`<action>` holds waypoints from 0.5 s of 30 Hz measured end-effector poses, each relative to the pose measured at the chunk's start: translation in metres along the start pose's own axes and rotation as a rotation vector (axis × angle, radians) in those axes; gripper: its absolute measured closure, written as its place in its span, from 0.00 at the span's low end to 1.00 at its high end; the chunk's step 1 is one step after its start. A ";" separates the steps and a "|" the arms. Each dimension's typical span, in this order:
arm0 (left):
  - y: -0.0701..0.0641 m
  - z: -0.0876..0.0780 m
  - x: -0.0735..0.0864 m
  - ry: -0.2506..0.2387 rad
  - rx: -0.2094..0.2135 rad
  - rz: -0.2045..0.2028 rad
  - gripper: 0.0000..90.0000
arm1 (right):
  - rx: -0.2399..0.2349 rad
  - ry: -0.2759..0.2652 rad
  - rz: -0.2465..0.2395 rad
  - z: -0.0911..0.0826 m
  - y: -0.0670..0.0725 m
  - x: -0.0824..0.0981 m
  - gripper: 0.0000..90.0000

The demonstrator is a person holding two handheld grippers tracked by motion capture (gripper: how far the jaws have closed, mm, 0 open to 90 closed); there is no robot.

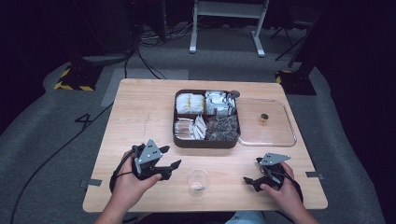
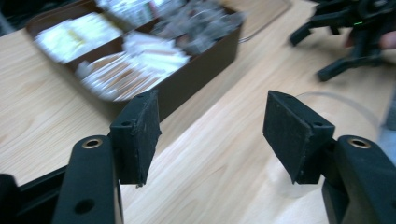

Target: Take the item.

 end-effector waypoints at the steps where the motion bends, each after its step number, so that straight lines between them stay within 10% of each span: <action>1: 0.009 0.000 0.007 0.018 -0.029 -0.006 0.39 | 0.000 0.000 0.000 0.000 0.000 0.000 0.00; 15: 0.061 0.001 0.061 0.139 -0.134 -0.044 0.30 | -0.029 0.007 -0.029 -0.002 0.002 0.003 0.00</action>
Point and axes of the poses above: each handheld gripper's, and its own axes: z roughly forward along the jaws, x roughly out of its underside, y roughly to its left, the point moved 8 cm from there along z, roughly forward along the jaws, and after that the axes turned 13 degrees about -x, right-handed, at the moved point
